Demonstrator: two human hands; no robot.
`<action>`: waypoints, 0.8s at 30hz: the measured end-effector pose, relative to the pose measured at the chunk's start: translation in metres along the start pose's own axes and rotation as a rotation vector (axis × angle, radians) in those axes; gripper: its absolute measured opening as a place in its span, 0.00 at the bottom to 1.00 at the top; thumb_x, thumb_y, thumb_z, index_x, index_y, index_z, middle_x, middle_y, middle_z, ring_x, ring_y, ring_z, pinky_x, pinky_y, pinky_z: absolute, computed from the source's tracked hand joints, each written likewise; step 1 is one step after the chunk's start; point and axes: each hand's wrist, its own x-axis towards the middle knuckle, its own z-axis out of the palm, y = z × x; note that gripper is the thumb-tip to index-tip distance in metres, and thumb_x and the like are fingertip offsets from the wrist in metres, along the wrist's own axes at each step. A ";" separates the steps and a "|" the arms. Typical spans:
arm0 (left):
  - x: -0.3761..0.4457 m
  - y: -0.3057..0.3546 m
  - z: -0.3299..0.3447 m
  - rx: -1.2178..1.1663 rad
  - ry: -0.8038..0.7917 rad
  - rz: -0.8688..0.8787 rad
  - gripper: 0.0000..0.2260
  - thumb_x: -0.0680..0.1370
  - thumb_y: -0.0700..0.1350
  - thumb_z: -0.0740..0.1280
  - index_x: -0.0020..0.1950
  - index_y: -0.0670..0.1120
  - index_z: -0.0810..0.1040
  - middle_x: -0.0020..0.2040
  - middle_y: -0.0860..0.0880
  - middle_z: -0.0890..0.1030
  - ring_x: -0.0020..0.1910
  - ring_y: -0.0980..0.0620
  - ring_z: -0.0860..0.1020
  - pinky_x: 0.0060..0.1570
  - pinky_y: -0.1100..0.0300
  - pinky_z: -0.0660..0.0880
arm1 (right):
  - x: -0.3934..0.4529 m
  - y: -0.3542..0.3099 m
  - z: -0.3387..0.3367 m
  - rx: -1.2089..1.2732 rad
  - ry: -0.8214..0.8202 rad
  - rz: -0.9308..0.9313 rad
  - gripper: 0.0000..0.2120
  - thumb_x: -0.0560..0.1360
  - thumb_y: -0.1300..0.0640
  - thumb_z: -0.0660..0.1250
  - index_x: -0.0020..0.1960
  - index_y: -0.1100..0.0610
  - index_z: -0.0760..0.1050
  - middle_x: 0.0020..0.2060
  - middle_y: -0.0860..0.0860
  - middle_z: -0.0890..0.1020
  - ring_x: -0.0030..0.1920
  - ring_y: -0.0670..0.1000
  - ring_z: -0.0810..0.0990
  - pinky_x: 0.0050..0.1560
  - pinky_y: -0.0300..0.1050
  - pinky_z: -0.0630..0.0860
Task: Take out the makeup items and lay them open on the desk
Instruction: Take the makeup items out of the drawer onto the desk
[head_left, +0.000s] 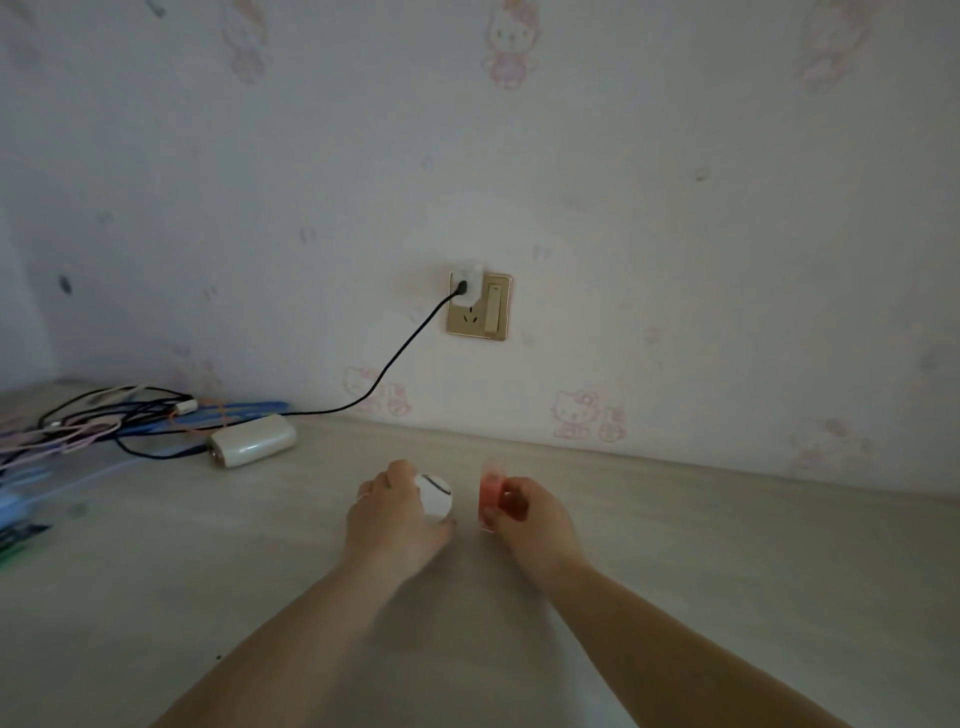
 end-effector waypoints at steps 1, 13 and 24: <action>0.001 -0.001 0.002 -0.005 -0.003 -0.002 0.29 0.68 0.55 0.71 0.63 0.44 0.64 0.60 0.45 0.73 0.61 0.42 0.70 0.57 0.54 0.70 | 0.001 0.000 0.001 -0.007 -0.006 -0.009 0.09 0.72 0.55 0.69 0.50 0.45 0.75 0.46 0.45 0.81 0.50 0.47 0.79 0.51 0.39 0.72; 0.006 -0.009 0.007 0.020 -0.101 -0.052 0.27 0.69 0.57 0.69 0.61 0.45 0.64 0.60 0.48 0.74 0.61 0.44 0.70 0.57 0.54 0.71 | 0.007 0.005 0.007 -0.198 -0.029 -0.069 0.18 0.72 0.56 0.68 0.61 0.48 0.74 0.55 0.46 0.81 0.54 0.47 0.79 0.57 0.40 0.73; -0.021 0.020 -0.032 -0.249 0.182 0.253 0.12 0.73 0.48 0.69 0.55 0.47 0.77 0.55 0.51 0.79 0.59 0.48 0.75 0.58 0.56 0.71 | -0.029 -0.001 -0.044 0.071 0.104 -0.132 0.21 0.70 0.58 0.73 0.61 0.51 0.72 0.54 0.49 0.78 0.52 0.45 0.77 0.58 0.42 0.75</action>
